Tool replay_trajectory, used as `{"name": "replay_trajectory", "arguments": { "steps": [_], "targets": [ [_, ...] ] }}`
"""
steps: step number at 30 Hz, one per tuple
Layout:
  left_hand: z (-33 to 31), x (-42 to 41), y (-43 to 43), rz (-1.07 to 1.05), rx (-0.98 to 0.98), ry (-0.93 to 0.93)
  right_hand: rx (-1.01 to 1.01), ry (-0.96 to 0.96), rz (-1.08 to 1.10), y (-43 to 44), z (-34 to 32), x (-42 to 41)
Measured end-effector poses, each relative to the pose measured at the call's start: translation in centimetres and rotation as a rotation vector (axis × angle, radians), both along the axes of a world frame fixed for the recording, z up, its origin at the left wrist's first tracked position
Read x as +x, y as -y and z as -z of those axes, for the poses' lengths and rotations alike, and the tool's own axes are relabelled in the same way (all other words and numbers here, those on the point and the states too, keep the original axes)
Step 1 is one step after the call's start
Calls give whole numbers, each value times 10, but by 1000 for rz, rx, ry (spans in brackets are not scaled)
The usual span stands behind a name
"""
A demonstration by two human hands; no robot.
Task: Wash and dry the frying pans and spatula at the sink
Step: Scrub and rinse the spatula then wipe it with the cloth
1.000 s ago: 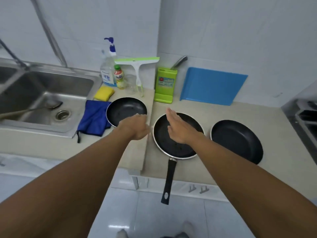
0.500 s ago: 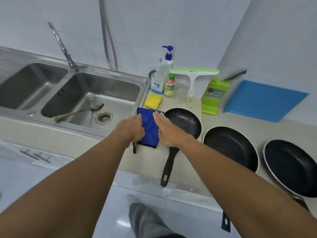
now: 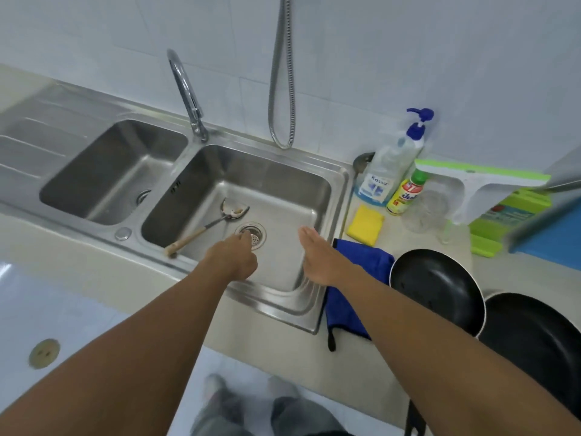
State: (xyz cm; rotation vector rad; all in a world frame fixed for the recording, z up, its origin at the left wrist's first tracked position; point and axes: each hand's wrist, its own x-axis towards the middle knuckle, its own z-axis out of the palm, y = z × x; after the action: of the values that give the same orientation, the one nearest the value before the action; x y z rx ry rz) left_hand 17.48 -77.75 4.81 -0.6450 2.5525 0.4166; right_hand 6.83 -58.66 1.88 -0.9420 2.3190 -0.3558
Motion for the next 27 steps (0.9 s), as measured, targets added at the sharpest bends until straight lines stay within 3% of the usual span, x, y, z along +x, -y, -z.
{"name": "replay_trajectory", "arguments": {
  "steps": [10,17,23,27],
  "targets": [
    [74,-9,140,-35,106,100,59,-7,178,101,48,-22],
    [118,-23,179,-32,139,120,139,-19,240,131,79,-29],
    [148,-36,195,-255,266,158,168,-35,434,120,93,-43],
    [153,-38,197,-360,377,160,133,-323,521,91,86,-63]
  ]
}}
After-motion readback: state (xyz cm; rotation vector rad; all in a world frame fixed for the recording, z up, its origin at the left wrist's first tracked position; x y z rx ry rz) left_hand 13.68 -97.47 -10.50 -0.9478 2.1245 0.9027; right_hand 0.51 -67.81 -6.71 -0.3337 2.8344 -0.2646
